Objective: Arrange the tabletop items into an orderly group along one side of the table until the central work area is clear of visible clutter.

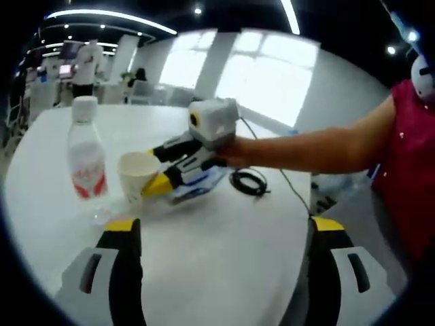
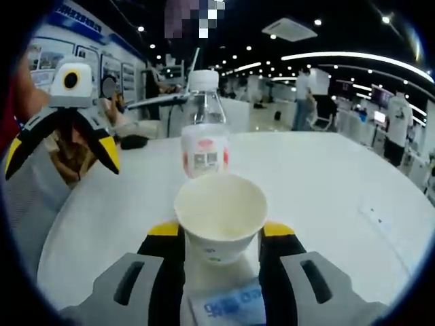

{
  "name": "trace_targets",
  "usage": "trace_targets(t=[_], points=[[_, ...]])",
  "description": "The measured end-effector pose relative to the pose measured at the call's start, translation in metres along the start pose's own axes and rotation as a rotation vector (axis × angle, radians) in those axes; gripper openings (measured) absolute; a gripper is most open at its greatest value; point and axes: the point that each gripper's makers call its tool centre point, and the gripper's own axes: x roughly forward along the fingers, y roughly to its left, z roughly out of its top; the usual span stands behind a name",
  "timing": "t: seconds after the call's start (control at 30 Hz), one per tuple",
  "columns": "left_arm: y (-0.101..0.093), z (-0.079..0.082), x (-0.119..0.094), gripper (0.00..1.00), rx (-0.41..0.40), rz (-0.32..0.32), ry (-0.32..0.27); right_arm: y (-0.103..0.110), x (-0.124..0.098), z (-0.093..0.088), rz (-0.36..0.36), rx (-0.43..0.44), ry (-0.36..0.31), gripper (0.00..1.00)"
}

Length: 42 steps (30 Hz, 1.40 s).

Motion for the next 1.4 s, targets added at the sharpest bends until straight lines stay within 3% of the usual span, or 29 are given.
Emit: trace_targets(t=[0.43,0.83,1.0,1.23,1.4], points=[[0.0,0.002,-0.001,0.99,0.003,0.003,-0.011,0.003,-0.01,-0.001,-0.017,-0.004,0.021,0.56],[-0.009,0.006,-0.002,0.99,0.009,0.008,-0.034,0.015,-0.033,0.004,-0.082,0.019,0.009,0.87],[-0.013,0.013,-0.004,0.99,0.021,0.018,-0.05,0.03,-0.043,0.001,-0.093,0.001,0.032,0.93],[-0.014,0.022,-0.011,0.99,0.037,0.051,-0.08,0.053,-0.069,0.022,-0.141,0.002,-0.009,0.96],[-0.018,0.03,-0.015,0.99,0.053,0.065,-0.104,0.06,-0.1,0.039,-0.217,0.0,-0.04,0.97]])
